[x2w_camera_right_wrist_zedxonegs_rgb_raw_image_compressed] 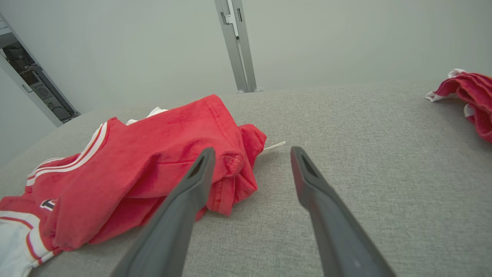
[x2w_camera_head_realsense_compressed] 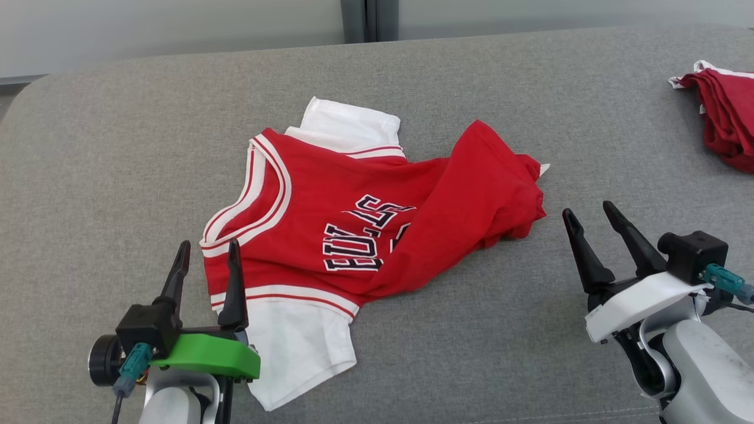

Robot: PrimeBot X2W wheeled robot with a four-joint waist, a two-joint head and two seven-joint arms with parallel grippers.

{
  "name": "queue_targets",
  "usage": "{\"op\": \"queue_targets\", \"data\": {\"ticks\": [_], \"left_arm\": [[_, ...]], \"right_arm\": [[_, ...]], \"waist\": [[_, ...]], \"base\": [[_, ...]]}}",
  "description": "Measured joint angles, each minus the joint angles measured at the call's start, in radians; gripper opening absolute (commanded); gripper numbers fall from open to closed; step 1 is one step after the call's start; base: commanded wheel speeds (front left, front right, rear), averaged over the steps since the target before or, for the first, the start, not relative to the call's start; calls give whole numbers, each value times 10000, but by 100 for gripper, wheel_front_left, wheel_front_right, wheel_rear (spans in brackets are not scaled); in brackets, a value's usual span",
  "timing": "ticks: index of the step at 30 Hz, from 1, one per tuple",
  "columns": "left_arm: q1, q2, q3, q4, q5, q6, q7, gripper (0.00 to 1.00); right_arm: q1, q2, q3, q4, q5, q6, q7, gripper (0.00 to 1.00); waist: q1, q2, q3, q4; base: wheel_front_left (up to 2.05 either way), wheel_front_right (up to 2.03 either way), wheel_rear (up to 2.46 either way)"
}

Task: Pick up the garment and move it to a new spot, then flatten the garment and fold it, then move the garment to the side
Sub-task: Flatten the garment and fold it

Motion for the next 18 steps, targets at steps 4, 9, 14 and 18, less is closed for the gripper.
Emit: {"op": "queue_targets", "data": {"ticks": [4,9,14,18], "left_arm": [[22,0,-21,6,19,-42,0,100],[18,2,-96,12,19,-44,0,100],[-14,2,-207,10,-42,-42,0,100],[-113,2,-270,13,-81,-25,0,100]], "right_arm": [[-75,125,54,280,-54,0,0,100],[-783,222,359,1122,-17,0,0,100],[-1510,364,698,2171,207,0,0,100],[-1940,443,1043,2963,617,0,0,45]], "waist": [[0,0,4,73],[0,0,72,267],[0,0,215,498],[0,0,379,695]], "base": [[0,0,0],[0,0,0],[0,0,0],[0,0,0]]}}
